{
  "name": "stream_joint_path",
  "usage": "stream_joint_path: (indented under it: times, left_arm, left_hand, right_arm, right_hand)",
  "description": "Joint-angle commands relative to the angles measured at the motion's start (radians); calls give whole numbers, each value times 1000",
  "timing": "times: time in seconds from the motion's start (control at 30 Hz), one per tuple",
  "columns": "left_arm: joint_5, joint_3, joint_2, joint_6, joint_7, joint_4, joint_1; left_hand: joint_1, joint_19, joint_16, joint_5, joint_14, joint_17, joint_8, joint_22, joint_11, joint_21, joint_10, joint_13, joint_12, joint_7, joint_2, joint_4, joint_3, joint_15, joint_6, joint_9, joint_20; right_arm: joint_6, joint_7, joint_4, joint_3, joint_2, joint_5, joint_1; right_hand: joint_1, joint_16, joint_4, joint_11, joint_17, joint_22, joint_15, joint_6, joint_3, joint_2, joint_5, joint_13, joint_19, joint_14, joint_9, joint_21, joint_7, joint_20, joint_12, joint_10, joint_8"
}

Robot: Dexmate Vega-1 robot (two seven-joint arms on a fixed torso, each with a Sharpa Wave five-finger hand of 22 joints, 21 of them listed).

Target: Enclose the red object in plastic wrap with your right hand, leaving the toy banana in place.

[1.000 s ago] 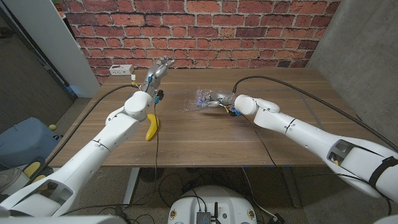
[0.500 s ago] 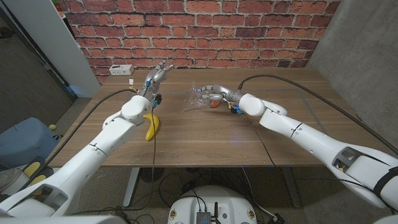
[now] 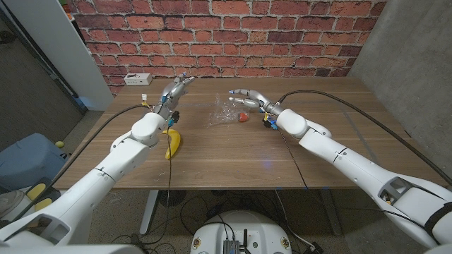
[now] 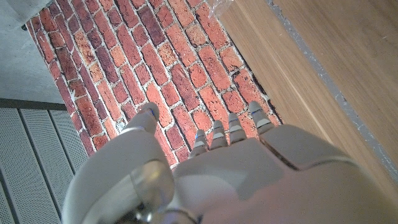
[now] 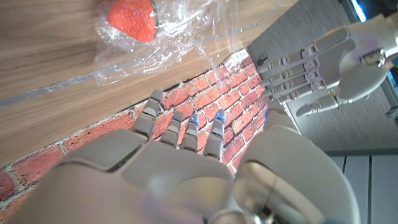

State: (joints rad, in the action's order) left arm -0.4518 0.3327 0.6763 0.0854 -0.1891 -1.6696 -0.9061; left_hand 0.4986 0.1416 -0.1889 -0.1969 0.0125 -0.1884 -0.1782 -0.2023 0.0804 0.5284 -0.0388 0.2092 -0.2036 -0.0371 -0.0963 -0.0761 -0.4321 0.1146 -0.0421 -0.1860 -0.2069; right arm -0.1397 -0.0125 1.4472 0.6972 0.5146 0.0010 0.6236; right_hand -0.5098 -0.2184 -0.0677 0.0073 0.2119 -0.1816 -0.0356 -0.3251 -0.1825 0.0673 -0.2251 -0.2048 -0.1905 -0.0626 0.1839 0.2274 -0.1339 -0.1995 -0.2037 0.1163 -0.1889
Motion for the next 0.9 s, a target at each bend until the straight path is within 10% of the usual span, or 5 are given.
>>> stream_joint_path:
  times: [0.03, 0.17, 0.27, 0.53, 0.9]
  left_arm:
    - [-38, -13, 14, 146, 128, 97, 0]
    - [-49, -12, 12, 181, 166, 135, 10]
    - [-63, -9, 10, 201, 200, 166, 21]
    - [-105, 3, 14, 236, 320, 253, 63]
    - [-122, 27, 9, 221, 394, 335, 124]
  left_hand:
    - [-16, 1, 1, 3, 17, -3, -10, -4, 9, -3, 7, -1, -7, -13, 5, -1, 8, -13, 10, 1, 20]
    - [-24, -22, -2, 3, 15, 4, -14, -2, 10, 3, 28, -5, -14, -9, 4, -13, 10, -22, 29, 4, 123]
    - [-23, -30, -1, 3, 16, 7, -15, -1, 3, 4, 33, -7, -15, 7, -1, -18, 8, -32, 36, 5, 154]
    - [-20, -29, 3, 2, 28, 9, -14, 1, -5, 2, 30, -9, -13, 26, -10, -25, 4, -49, 42, 6, 173]
    - [-20, -22, 7, 2, 40, 11, -10, 1, -10, -2, 16, -10, -7, 27, -15, -29, 2, -53, 36, 6, 169]
  right_arm:
    - [-70, -90, 0, -72, -36, 114, 77]
    - [-64, -130, 22, -91, -40, 131, 107]
    - [-77, -157, 27, -105, -50, 148, 130]
    - [-155, -232, -5, -149, -101, 211, 184]
    - [-252, -422, 12, -224, -130, 188, 288]
  right_hand:
    - [-1, -7, -3, 0, 6, -3, 2, -3, -5, 3, 7, -1, -12, -10, 4, 5, 12, 3, -5, 13, -4]
    - [-1, -8, -4, 2, 7, -3, 2, -2, -7, 5, 9, -1, -19, -14, 4, 7, 18, 5, -6, 16, -3]
    - [-3, -10, -8, 4, 7, -2, 2, 7, -9, 5, 11, -2, -28, -19, 4, 9, 30, 1, -6, 16, 0]
    - [-2, -15, -14, 12, 8, -2, 5, 27, -12, 4, 18, -2, -46, -36, 4, 11, 50, 43, -8, 25, 4]
    - [15, -9, -19, 29, 11, -1, -8, 2, -12, 3, 28, -2, 6, -26, 4, -18, 74, -13, -12, 49, -8]
